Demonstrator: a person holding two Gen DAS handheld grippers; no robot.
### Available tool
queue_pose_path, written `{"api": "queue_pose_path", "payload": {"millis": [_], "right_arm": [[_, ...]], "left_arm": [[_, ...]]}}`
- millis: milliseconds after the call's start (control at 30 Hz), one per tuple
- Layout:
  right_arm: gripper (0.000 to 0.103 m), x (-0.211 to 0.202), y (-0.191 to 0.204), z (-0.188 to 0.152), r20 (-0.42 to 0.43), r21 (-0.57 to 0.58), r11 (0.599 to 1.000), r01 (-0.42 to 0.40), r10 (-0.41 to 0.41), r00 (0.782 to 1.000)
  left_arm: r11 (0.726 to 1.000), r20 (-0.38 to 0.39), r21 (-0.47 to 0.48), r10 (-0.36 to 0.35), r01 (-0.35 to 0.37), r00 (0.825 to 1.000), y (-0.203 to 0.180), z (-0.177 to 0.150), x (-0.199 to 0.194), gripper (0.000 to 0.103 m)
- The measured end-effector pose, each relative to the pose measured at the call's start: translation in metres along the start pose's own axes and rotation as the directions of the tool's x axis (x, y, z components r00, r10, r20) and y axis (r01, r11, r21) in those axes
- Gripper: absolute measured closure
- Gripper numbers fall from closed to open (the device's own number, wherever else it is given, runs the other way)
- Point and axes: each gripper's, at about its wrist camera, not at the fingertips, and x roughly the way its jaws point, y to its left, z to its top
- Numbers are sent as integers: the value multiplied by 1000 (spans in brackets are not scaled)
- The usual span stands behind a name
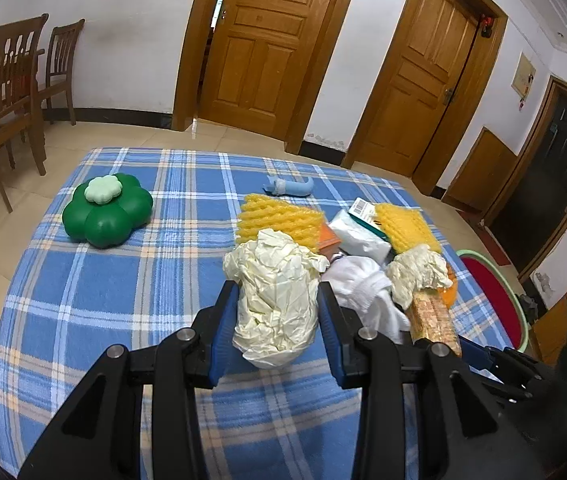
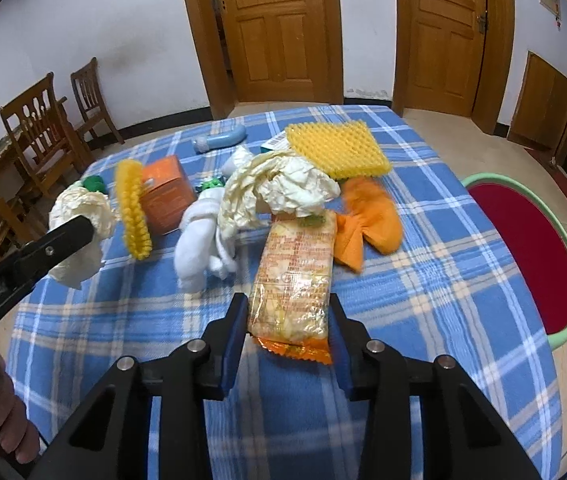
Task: Collect trash
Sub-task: 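Grasp the clear bread bag with orange ends with the right tool while the left tool holds the white bag, then carry the bread bag in the right tool and white bag in the left tool over the red bucket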
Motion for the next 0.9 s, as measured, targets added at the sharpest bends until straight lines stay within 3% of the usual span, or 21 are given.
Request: {"api": "queue_pose_path", "payload": {"millis": [533,900], "right_arm": [[63,-77,-38,-13,142,52,997,-48,40,989],[63,-96,-97,-3,199,147,989,-15,-15,980]], "left_arm": [[1000,11,20,-8,8,1000,-38,-9,-43,63],[992,-71,56,-110,114,991,-89,1,-36,63]]}}
